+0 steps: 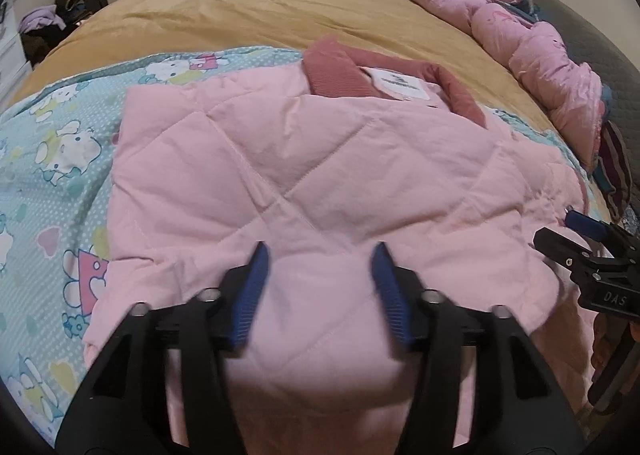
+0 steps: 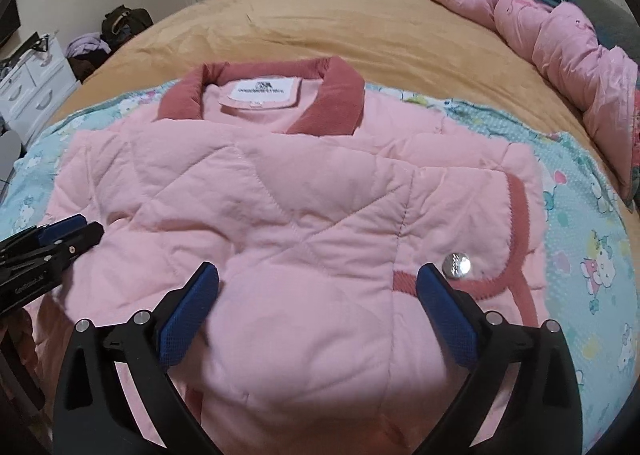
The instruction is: Fold large clothes
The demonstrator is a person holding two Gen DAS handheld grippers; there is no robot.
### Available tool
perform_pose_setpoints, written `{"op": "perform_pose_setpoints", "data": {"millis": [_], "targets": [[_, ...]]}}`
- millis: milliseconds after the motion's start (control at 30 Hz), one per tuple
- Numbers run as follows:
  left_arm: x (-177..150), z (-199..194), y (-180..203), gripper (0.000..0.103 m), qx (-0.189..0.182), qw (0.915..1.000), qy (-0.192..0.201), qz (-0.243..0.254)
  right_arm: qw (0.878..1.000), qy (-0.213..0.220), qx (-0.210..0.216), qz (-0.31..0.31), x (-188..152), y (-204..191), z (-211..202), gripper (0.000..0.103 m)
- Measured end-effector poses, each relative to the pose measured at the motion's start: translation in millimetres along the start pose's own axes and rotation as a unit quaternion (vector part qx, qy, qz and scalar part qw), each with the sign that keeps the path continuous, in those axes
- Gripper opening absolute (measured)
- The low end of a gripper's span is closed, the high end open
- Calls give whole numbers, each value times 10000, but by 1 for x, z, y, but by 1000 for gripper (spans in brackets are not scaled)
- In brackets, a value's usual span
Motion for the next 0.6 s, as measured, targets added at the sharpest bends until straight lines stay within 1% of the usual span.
{"op": "perform_pose_setpoints", "data": {"millis": [33,67,167,233,267,300,367,467,600], "targets": [[-1,-4,3,61,7,10000,9,42,10000,44,25,24,-1,1,-5,99],[-2,-7,6,67,15,10000,21,87,9999,92,52,45,-1,1,-10,99],[-4,-16,10,75,42,9999,31,164,9996,234,122,109,-2,4,-24,99],[-5,-23,11,84,93,9998,-2,174,9991,337,201,186,-2,6,-34,99],[-5,-26,12,91,119,9998,-5,177,9988,376,221,213,-2,7,-39,99],[-5,-30,12,94,147,9997,12,170,9985,419,237,241,-2,8,-44,99],[-5,-39,12,94,181,9997,54,134,9979,509,267,310,-2,10,-52,99],[-4,-45,12,94,107,9999,-12,96,9975,565,273,311,-3,9,-61,99],[-4,-58,15,94,204,9997,44,106,9969,647,320,313,-4,8,-74,99]]}}
Point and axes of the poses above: each gripper's, at about its wrist camera, not at the fingertips, and z roughly the way its jaws point, y to its right, x to its top, the point moved 1 cm from there along z, roughly the way its jaws point, and after that the axes turned 5 degrees about y, right-handed, at the moved point
